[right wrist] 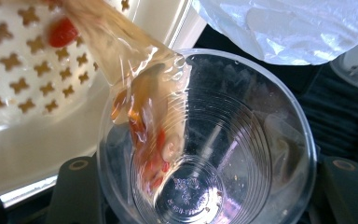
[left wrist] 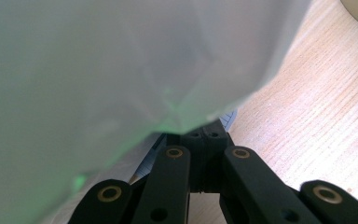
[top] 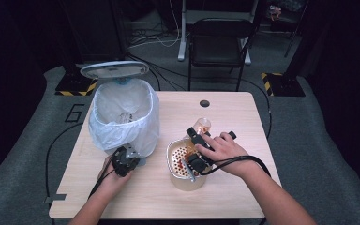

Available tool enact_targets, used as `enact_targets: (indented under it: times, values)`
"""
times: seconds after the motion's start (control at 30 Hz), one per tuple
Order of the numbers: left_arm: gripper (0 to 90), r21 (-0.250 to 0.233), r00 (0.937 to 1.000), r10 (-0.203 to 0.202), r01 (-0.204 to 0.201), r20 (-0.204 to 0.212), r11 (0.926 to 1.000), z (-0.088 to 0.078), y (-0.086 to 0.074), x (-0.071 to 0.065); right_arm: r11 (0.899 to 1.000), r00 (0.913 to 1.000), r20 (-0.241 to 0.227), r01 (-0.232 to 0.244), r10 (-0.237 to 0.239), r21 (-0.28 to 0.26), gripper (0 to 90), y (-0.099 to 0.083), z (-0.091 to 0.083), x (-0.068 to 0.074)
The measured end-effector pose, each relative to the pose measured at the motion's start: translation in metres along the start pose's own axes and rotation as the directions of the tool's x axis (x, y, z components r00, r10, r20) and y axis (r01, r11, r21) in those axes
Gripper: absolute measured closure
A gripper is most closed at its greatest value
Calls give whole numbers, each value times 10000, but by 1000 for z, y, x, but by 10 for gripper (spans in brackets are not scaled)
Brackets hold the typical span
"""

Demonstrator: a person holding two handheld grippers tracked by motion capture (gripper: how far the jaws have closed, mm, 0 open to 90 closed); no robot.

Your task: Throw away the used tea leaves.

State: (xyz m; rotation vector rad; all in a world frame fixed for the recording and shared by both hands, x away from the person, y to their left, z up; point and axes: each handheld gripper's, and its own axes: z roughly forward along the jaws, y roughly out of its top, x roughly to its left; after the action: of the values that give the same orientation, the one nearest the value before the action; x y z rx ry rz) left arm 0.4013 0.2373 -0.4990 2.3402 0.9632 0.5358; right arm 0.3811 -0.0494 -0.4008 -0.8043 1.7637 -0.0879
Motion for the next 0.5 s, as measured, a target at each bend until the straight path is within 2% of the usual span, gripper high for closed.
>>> enact_targets:
  times: [0.07, 0.13, 0.2, 0.23, 0.27, 0.3, 0.33, 0.37, 0.4, 0.43, 0.47, 0.5]
  values:
    - [900, -8, 10000, -13, 13, -8, 10000, 0, 0, 0, 9991, 9995, -17, 311, -311, 273, 354, 3, -2, 2]
    - [900, -99, 9999, -148, 147, -62, 9998, 1, 0, -1, 9979, 9981, 197, 577, -583, 280, 354, 6, -2, 5]
    - [900, 15, 10000, 26, -26, -44, 10000, 0, 0, 0, 9968, 9961, 554, 668, -692, 440, 354, 8, -3, 11]
    - [900, -50, 10000, 2, -2, -97, 10000, 1, 0, 0, 9865, 9846, 764, 1529, -1571, 588, 353, 8, -4, 8]
    - [900, -68, 9999, -69, 68, -85, 10000, 1, 0, -1, 9826, 9812, 748, 1732, -1781, 668, 353, 8, -4, 11]
    - [900, -26, 10000, -86, 86, -9, 10000, 0, 0, 0, 9879, 9845, 921, 1442, -1490, 567, 354, 9, -3, 17]
    - [900, -66, 10000, -53, 52, -75, 10000, 1, 0, -1, 9954, 9879, 1263, 844, -895, 454, 354, 11, -2, 22]
    - [900, -5, 10000, -12, 12, -20, 10000, 0, 0, 0, 9962, 9845, 1609, 609, -703, 627, 353, 13, -3, 29]
    - [900, -37, 10000, -26, 26, -72, 10000, 1, 0, 0, 9949, 9827, 1660, 716, -827, 715, 353, 14, -3, 32]
    - [900, -26, 10000, -28, 27, -38, 10000, 1, 0, 0, 9869, 9729, 1732, 1415, -1531, 777, 352, 14, -4, 32]
    - [900, -12, 10000, -80, 80, -35, 10000, 0, 0, -1, 9803, 9654, 1789, 1761, -1897, 896, 352, 14, -4, 32]
    - [900, -33, 10000, -76, 76, -48, 10000, 1, 0, -1, 9756, 9637, 1640, 1969, -2109, 974, 351, 14, -5, 32]
